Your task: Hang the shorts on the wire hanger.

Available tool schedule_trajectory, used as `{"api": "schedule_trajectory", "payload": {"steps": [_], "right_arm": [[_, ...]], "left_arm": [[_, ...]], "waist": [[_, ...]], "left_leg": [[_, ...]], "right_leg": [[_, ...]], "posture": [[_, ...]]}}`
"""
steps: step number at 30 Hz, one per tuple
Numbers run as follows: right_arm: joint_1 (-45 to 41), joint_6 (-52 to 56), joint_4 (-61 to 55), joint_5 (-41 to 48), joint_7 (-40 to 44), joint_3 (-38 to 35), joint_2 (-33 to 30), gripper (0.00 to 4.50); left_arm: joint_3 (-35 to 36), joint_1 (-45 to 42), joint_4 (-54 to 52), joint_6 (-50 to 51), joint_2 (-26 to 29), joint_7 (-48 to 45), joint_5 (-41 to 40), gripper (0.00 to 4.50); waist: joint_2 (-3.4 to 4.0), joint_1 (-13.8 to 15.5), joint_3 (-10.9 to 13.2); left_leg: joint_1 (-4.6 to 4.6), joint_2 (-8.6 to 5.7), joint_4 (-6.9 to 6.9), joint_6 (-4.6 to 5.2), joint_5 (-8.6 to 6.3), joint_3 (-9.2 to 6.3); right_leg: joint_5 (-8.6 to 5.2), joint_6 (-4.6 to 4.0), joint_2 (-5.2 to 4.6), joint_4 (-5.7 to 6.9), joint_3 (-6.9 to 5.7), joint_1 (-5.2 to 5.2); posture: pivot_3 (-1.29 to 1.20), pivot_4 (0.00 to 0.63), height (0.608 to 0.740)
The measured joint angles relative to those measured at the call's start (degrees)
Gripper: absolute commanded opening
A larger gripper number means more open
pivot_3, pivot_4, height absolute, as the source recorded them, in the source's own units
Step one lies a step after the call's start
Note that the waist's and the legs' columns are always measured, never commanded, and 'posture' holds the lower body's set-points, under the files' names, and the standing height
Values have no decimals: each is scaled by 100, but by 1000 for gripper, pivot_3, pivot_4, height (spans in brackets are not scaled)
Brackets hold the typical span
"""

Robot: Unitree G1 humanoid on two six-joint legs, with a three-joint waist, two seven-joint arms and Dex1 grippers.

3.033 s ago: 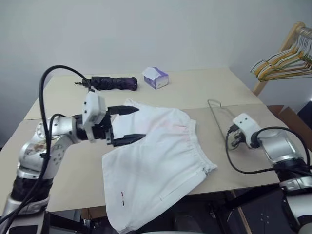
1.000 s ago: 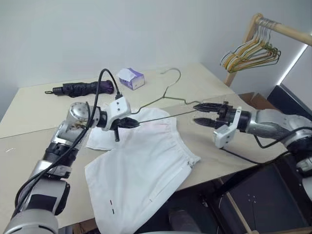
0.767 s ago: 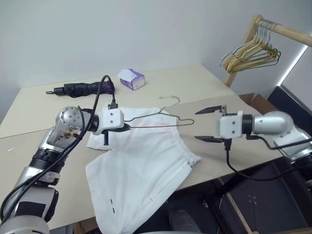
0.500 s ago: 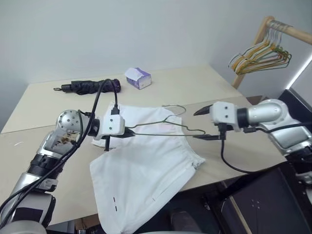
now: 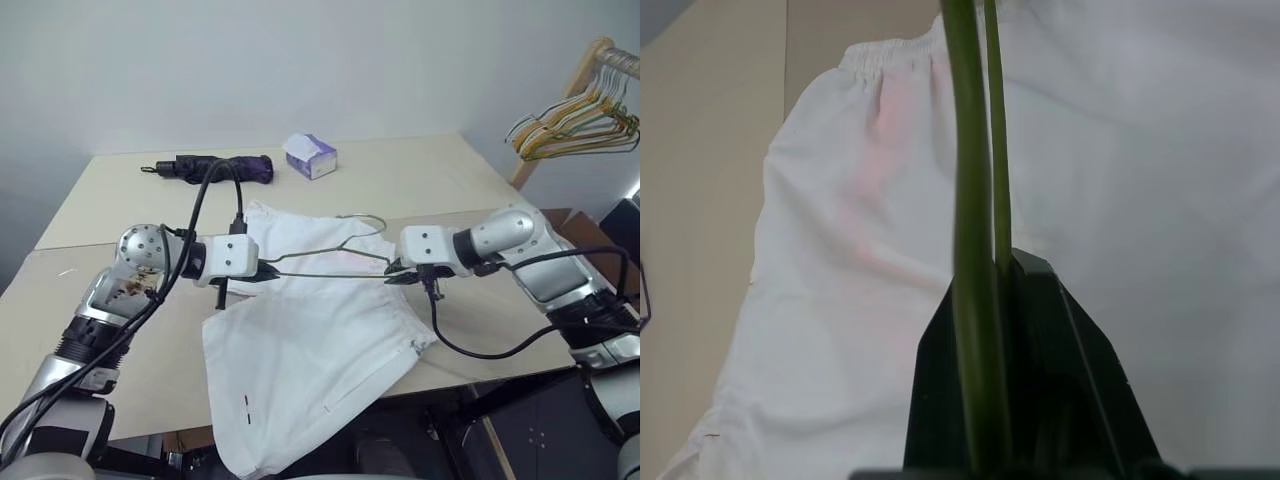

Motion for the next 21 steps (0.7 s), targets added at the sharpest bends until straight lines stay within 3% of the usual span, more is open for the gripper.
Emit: {"api": "schedule_trajectory", "payload": {"steps": [6, 10, 14, 20, 21], "right_arm": [[273, 273, -275, 23, 92, -252, 18, 31], [603, 344, -504, 73, 150, -511, -40, 0], [1099, 585, -826, 386, 238, -897, -214, 0], [2352, 1341, -952, 993, 282, -1880, -839, 0], [2555, 1456, -896, 1061, 285, -1990, -894, 0]], "left_arm": [[11, -1, 0, -13, -23, -50, -1, 0], [41, -23, 43, 31, -133, -133, -140, 1033], [269, -161, 316, 242, -322, -157, -528, 2382], [1172, -333, 460, 761, -451, 414, -1158, 4385], [1304, -308, 368, 933, -472, 491, -1311, 4450]], "waist": [[0, -1, 0], [0, 0, 0], [0, 11, 0], [-2, 75, -1], [-3, 82, -2]], "left_leg": [[1, 0, 3, 0, 0, 1], [-1, 0, 4, 0, 0, 0], [-7, 1, 18, 3, -3, -5], [-11, 2, 33, 8, -13, -7], [-9, 3, 33, 8, -13, -7]], "right_leg": [[0, 0, 1, 0, -2, 2], [0, 1, 2, 0, -4, 3], [-4, 9, 3, 0, -11, 5], [-5, 12, 1, -2, -13, 12], [-5, 12, 1, -2, -13, 13]], "posture": [[-55, 0, 740], [-54, 0, 740], [-54, 0, 740], [-31, 0, 740], [-27, 3, 740]]}}
